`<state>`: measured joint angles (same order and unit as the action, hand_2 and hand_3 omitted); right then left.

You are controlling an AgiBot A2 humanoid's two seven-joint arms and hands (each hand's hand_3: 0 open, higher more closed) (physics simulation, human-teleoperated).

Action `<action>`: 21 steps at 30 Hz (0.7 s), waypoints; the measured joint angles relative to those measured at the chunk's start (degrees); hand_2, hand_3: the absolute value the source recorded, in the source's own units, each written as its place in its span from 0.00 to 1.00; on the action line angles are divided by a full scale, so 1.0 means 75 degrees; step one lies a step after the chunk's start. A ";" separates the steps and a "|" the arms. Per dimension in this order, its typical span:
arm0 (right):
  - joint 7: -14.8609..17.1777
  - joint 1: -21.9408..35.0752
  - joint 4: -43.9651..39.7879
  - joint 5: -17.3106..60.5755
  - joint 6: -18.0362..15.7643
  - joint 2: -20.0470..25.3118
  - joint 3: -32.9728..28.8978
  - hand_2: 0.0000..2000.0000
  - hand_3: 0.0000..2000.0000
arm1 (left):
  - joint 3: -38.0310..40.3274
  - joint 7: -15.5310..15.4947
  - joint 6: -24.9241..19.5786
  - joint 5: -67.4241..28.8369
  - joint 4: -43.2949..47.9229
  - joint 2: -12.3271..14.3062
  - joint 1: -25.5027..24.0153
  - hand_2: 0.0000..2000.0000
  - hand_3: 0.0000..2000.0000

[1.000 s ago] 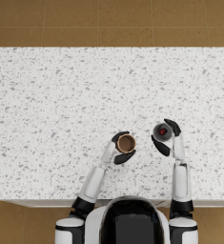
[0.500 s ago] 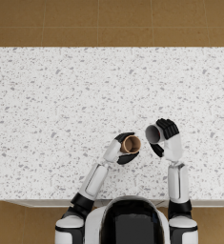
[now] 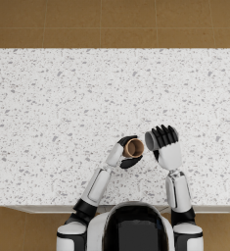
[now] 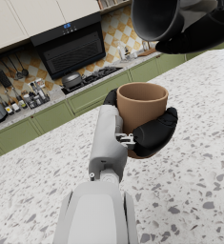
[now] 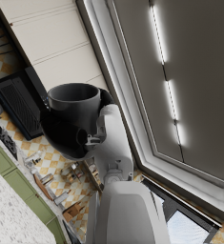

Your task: Pick up two cups and pour the berry on the right into the cup on the left

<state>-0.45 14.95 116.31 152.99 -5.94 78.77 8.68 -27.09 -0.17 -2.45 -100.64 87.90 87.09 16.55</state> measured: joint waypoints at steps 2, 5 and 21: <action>-0.0002 -0.0030 0.0063 0.0491 -0.0005 0.0006 0.0068 1.00 0.64 | 0.0011 0.0000 -0.0003 0.0000 -0.0014 0.0015 -0.0006 1.00 0.64; -0.0007 -0.0089 0.0171 0.1227 -0.0014 0.0008 0.0185 1.00 0.64 | 0.0043 0.0001 -0.0008 0.0000 -0.0057 0.0050 0.0005 1.00 0.64; -0.0019 -0.0203 0.0402 0.5139 -0.0023 0.0089 0.0489 1.00 0.64 | 0.0179 0.0004 -0.0007 0.0001 -0.0153 0.0194 0.0025 1.00 0.64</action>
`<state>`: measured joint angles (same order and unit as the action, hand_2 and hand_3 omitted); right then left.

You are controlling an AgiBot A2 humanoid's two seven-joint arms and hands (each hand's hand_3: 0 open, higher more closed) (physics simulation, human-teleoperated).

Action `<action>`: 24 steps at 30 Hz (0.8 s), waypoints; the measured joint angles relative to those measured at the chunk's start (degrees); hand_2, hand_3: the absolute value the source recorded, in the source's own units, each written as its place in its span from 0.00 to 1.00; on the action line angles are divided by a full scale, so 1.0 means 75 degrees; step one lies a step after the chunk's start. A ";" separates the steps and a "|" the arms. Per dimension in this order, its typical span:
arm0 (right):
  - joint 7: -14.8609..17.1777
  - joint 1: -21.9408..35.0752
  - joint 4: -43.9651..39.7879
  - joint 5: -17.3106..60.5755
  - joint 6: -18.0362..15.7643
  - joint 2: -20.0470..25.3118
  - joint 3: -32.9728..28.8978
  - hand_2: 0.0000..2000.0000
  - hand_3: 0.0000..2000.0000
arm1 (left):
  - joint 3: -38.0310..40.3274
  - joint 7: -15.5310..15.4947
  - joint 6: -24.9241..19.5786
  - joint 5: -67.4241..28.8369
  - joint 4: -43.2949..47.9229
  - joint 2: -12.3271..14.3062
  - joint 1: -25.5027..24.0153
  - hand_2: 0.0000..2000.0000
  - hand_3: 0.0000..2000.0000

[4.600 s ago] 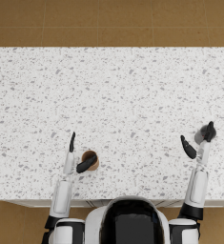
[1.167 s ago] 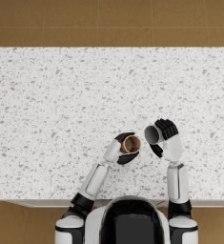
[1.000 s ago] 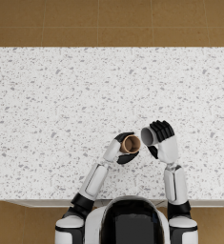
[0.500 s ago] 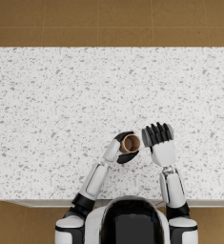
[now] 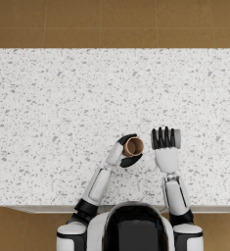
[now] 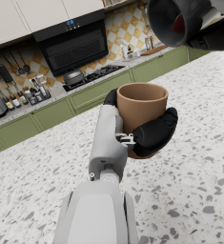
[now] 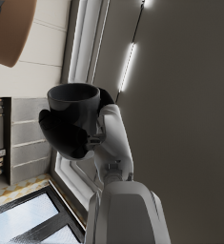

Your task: Pick up two cups and pour the berry on the right into the cup on the left

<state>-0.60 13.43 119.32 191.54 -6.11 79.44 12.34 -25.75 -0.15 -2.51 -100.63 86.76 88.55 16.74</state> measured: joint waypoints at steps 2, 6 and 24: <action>0.0001 -0.0001 0.0000 0.0487 0.0001 0.0001 0.0002 1.00 0.64 | 0.0007 0.0000 0.0001 0.0000 -0.0015 0.0015 -0.0001 1.00 0.64; -0.0001 -0.0003 0.0001 0.1460 0.0007 0.0004 0.0004 1.00 0.64 | 0.0003 0.0003 0.0009 0.0000 -0.0087 0.0054 0.0018 1.00 0.64; -0.0002 0.0028 0.0007 0.2313 0.0094 0.0220 0.0349 1.00 0.64 | 0.0080 0.0004 0.0012 0.0000 -0.0157 0.0121 0.0010 1.00 0.64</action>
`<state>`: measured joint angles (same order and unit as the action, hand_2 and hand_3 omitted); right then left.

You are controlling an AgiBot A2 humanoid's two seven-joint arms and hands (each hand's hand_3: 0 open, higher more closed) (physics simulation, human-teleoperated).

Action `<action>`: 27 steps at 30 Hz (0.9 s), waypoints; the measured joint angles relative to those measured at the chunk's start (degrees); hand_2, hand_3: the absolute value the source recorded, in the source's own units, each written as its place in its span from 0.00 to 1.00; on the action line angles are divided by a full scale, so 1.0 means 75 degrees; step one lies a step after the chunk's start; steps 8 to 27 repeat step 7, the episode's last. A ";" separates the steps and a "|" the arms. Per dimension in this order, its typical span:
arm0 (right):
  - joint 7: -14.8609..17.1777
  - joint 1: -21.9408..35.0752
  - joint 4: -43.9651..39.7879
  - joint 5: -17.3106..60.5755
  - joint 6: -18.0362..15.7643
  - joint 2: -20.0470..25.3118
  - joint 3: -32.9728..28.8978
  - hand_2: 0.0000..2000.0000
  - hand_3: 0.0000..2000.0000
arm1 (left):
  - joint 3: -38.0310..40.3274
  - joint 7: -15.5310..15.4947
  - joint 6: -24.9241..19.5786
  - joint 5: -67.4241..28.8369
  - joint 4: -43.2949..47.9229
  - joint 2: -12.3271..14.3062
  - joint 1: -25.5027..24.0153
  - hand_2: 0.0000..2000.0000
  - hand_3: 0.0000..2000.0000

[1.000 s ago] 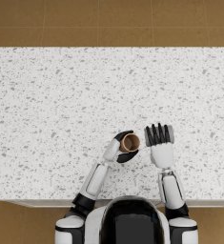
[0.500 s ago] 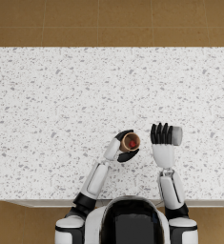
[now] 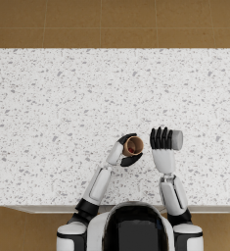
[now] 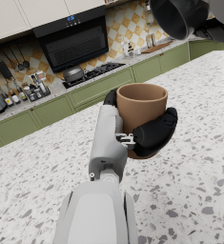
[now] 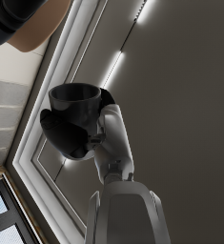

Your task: Pick up two cups and pour the berry on the right into the cup on the left

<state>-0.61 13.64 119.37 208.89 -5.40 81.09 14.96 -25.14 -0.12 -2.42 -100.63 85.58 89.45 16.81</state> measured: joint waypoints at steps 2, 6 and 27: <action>0.0000 0.0000 0.0000 0.0001 0.0000 0.0001 0.0001 1.00 0.64 | 0.0001 0.0000 0.0000 0.0000 0.0000 0.0000 0.0000 1.00 0.64; 0.0000 0.0000 0.0000 0.0002 0.0000 0.0001 0.0002 1.00 0.64 | 0.0001 0.0000 0.0001 0.0000 0.0001 0.0000 -0.0001 1.00 0.64; 0.0000 0.0000 0.0000 0.0002 0.0000 0.0001 0.0002 1.00 0.64 | 0.0001 0.0000 0.0001 0.0000 0.0001 0.0000 -0.0001 1.00 0.64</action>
